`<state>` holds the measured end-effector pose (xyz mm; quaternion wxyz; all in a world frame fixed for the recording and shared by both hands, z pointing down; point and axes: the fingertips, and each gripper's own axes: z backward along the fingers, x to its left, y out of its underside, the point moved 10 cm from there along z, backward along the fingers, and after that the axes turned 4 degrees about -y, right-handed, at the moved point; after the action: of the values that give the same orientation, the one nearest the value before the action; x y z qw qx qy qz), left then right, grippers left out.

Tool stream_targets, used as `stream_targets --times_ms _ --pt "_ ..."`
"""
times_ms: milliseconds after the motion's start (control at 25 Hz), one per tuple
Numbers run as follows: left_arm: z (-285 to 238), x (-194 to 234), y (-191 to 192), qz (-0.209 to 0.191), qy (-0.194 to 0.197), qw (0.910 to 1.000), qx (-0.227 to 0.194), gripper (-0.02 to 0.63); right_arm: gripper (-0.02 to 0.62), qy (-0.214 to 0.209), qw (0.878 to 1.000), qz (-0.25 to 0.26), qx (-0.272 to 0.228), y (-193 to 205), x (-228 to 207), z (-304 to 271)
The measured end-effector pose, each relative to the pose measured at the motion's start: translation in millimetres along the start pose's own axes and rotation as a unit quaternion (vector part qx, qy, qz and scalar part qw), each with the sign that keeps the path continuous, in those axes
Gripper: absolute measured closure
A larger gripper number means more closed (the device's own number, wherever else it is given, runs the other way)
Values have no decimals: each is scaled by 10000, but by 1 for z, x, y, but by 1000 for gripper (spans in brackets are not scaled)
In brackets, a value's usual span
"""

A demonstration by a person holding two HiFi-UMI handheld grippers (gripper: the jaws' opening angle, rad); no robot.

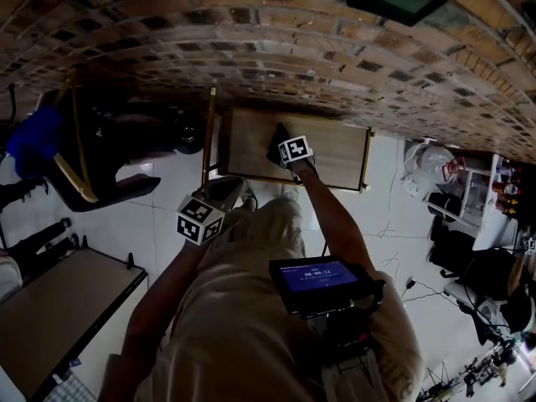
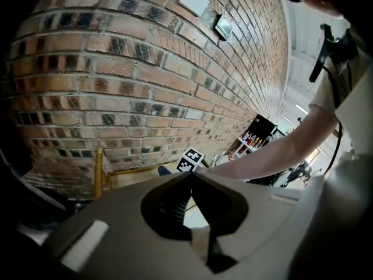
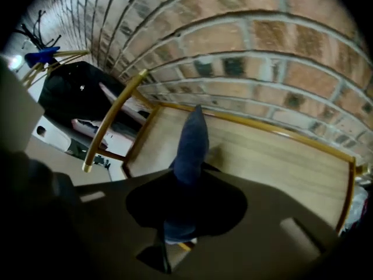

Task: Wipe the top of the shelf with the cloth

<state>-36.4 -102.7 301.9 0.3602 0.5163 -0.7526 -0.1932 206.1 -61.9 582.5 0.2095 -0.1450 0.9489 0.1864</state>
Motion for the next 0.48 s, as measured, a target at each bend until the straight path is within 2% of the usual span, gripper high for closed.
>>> stream_targets --times_ms 280,480 --pt "35 52 24 41 -51 10000 11 603 511 -578 9972 334 340 -23 94 -75" --pt "54 79 42 47 -80 9999 55 603 511 -842 9943 493 440 -31 140 -122"
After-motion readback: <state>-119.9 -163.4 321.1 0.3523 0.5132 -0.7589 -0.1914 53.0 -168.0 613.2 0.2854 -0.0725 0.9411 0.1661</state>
